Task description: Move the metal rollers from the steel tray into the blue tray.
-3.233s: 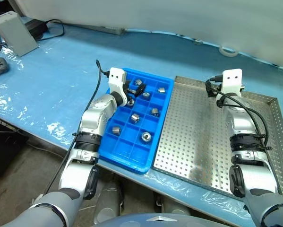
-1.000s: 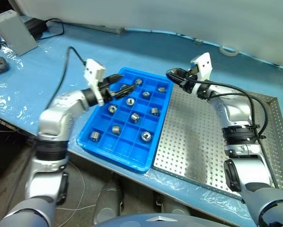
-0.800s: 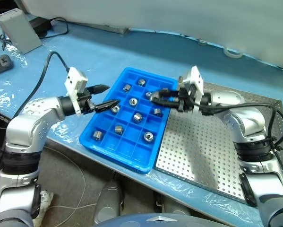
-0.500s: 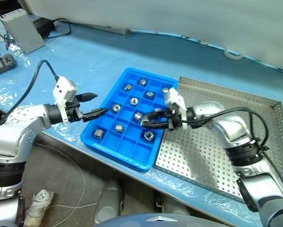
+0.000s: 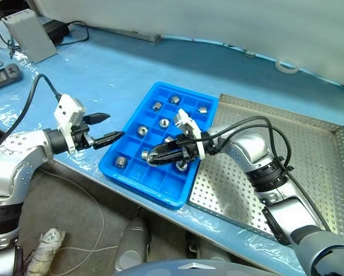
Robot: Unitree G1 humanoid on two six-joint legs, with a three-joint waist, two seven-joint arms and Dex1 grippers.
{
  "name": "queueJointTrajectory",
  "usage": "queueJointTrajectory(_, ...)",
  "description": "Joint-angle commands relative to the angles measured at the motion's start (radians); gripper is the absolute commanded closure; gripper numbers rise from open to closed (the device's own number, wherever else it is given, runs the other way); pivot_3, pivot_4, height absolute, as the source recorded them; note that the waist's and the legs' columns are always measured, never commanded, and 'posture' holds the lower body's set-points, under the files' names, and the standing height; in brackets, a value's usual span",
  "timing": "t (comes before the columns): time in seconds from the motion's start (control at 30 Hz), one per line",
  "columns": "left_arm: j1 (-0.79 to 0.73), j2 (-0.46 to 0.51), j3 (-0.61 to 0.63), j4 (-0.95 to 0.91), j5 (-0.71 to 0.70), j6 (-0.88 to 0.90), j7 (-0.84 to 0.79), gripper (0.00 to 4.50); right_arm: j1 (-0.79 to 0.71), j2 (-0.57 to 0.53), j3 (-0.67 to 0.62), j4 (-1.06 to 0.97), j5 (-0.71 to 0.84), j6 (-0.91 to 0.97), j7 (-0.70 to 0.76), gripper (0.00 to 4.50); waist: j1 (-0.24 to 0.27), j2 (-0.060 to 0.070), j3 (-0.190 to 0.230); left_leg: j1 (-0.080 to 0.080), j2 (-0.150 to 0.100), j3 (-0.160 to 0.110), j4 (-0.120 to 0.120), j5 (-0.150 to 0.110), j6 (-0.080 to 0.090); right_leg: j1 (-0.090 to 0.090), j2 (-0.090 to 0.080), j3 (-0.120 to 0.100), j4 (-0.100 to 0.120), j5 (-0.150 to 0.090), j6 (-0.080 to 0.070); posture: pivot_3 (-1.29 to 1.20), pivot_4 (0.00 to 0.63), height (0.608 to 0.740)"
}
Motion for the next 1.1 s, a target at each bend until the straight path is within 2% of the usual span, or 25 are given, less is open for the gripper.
queueJointTrajectory(0.03, -0.035, 0.024, 0.029, 0.012, -0.009, -0.010, -0.005, 0.33, -0.012, 0.028, -0.002, 0.005, 0.039, 0.054, 0.004, 3.31, 0.007, 0.000, 0.000, 0.000, 0.000, 0.000, 0.000, 0.000, 0.000, 0.000, 0.000, 0.000, 0.000, 0.000, 0.000, 0.17, 0.150, 0.740)
queueJointTrajectory(0.23, -0.033, 0.019, 0.015, -0.007, -0.011, -0.001, 0.004, 0.33, 0.016, 0.081, -0.031, 0.033, 0.096, 0.166, -0.025, 3.31, 0.015, 0.000, 0.000, 0.000, 0.000, -0.002, 0.000, 0.001, -0.002, 0.000, 0.000, -0.002, 0.000, 0.000, 0.000, 0.18, 0.150, 0.740)
queueJointTrajectory(0.4, -0.026, -0.003, -0.004, -0.035, -0.017, 0.010, 0.020, 0.33, 0.042, 0.096, -0.002, 0.074, 0.056, 0.141, -0.046, 3.31, 0.021, 0.000, 0.000, -0.001, 0.000, -0.003, 0.000, 0.002, -0.003, 0.001, 0.000, -0.003, 0.000, 0.000, 0.000, 0.19, 0.150, 0.740)
queueJointTrajectory(0.57, -0.028, -0.011, -0.012, -0.036, -0.013, 0.008, 0.024, 0.33, 0.076, 0.067, 0.053, 0.115, -0.030, 0.024, -0.025, 3.31, 0.025, -0.001, -0.001, -0.001, 0.000, -0.005, -0.001, 0.003, -0.005, 0.001, 0.000, -0.005, 0.001, 0.000, 0.000, 0.18, 0.150, 0.740)
queueJointTrajectory(0.67, -0.040, -0.016, -0.021, -0.025, -0.010, 0.002, 0.024, 0.33, 0.089, 0.052, 0.055, 0.120, -0.042, -0.009, -0.007, 2.30, 0.025, -0.001, -0.001, 0.000, 0.000, -0.006, -0.001, 0.003, -0.005, 0.003, 0.000, -0.007, 0.001, 0.000, 0.000, 0.18, 0.150, 0.740)
queueJointTrajectory(0.77, -0.047, -0.025, -0.029, -0.019, -0.008, -0.002, 0.025, 0.33, 0.074, 0.035, 0.060, 0.104, -0.034, 0.038, -0.002, 1.30, 0.031, -0.001, -0.001, 0.002, 0.000, -0.008, -0.001, 0.003, -0.005, 0.007, 0.000, -0.008, 0.000, 0.000, 0.000, 0.17, 0.150, 0.740)
queueJointTrajectory(0.97, -0.069, -0.058, -0.057, -0.009, 0.000, -0.014, 0.029, 0.33, 0.017, 0.008, -0.020, 0.092, -0.003, 0.028, 0.011, 1.30, 0.039, -0.001, -0.001, 0.007, 0.000, -0.014, -0.001, 0.004, -0.007, 0.015, 0.000, -0.014, -0.002, 0.000, 0.000, 0.14, 0.150, 0.740)
queueJointTrajectory(1.1, -0.092, -0.099, -0.075, 0.003, -0.006, -0.017, 0.044, 0.33, -0.047, -0.008, -0.166, 0.083, 0.032, -0.019, -0.033, 1.30, 0.037, -0.001, -0.001, 0.006, 0.001, -0.016, -0.001, 0.006, -0.009, 0.015, 0.000, -0.017, 0.000, 0.000, 0.000, 0.13, 0.150, 0.740)
